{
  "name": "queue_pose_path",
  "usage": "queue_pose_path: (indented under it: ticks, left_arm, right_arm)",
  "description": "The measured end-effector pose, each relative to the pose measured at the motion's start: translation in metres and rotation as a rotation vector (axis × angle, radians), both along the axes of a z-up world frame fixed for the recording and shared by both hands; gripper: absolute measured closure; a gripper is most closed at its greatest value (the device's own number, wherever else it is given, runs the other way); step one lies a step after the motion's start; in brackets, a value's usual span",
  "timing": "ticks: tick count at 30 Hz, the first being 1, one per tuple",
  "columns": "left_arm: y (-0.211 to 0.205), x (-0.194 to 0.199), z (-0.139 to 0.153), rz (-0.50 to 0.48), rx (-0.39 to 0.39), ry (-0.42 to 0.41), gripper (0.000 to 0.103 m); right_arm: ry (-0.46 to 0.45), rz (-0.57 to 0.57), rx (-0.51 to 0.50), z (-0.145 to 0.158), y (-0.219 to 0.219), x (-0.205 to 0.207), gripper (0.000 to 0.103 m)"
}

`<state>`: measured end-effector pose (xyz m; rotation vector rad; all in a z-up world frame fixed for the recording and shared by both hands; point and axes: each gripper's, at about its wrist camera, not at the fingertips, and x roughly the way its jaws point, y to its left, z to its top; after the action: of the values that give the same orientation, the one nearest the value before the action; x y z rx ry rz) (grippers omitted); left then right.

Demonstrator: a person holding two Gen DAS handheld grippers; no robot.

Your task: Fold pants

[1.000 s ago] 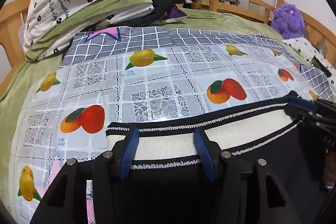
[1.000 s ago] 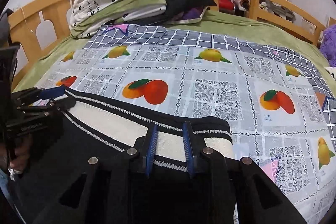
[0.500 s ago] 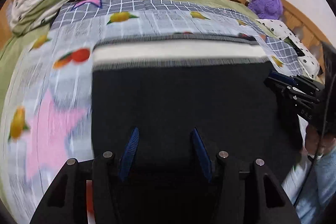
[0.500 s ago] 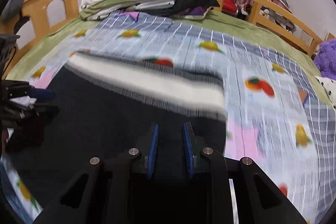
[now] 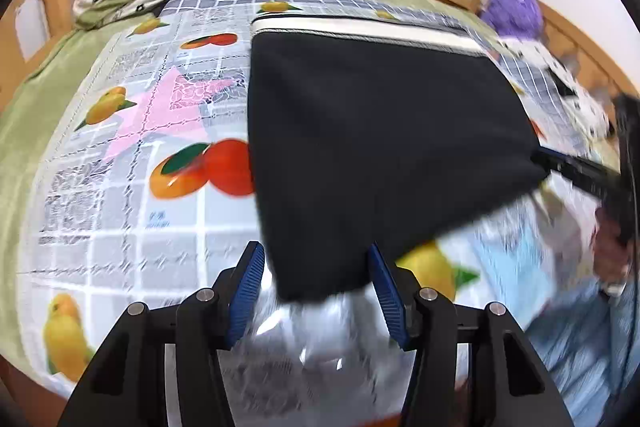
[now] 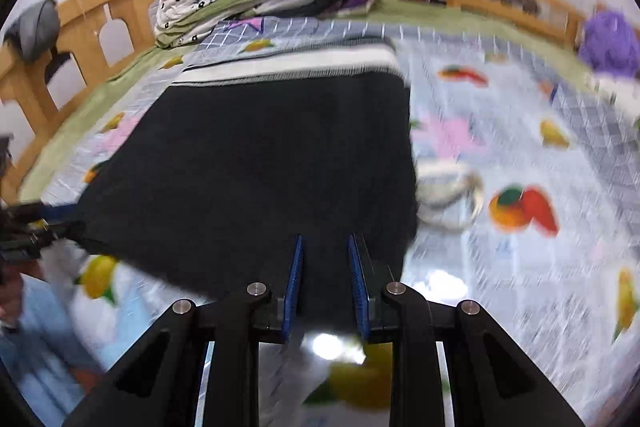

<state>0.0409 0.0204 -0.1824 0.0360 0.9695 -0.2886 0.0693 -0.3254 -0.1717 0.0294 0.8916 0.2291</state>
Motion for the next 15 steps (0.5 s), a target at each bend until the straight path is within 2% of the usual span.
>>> queue_pose_path:
  ticks: [2, 4, 7, 10, 13, 14, 15]
  left_arm:
    - [-0.004, -0.011, 0.001, -0.04, 0.09, -0.024, 0.051]
    - [-0.01, -0.025, 0.002, -0.081, 0.195, -0.089, 0.051]
    - [-0.022, -0.038, 0.0, -0.136, 0.31, -0.154, 0.051]
    - [-0.033, -0.04, -0.003, -0.157, 0.347, -0.171, 0.051]
    - [-0.039, -0.028, -0.01, -0.127, 0.385, -0.197, 0.05]
    - [-0.039, -0.023, -0.011, -0.112, 0.382, -0.206, 0.052]
    - [-0.036, -0.021, -0.007, -0.084, 0.342, -0.224, 0.075]
  right_arm:
    - [0.0, -0.028, 0.039, 0.001, -0.005, -0.012, 0.079]
    - [-0.017, -0.034, 0.045, 0.004, -0.004, -0.022, 0.079]
    - [-0.031, -0.036, 0.06, 0.007, -0.006, -0.031, 0.079]
    - [-0.022, -0.052, 0.06, 0.005, -0.007, -0.03, 0.079]
    - [-0.009, -0.059, 0.075, 0.004, -0.009, -0.022, 0.079]
    - [-0.009, -0.059, 0.075, 0.004, -0.008, -0.022, 0.079]
    - [-0.011, -0.056, 0.071, 0.004, -0.008, -0.021, 0.079]
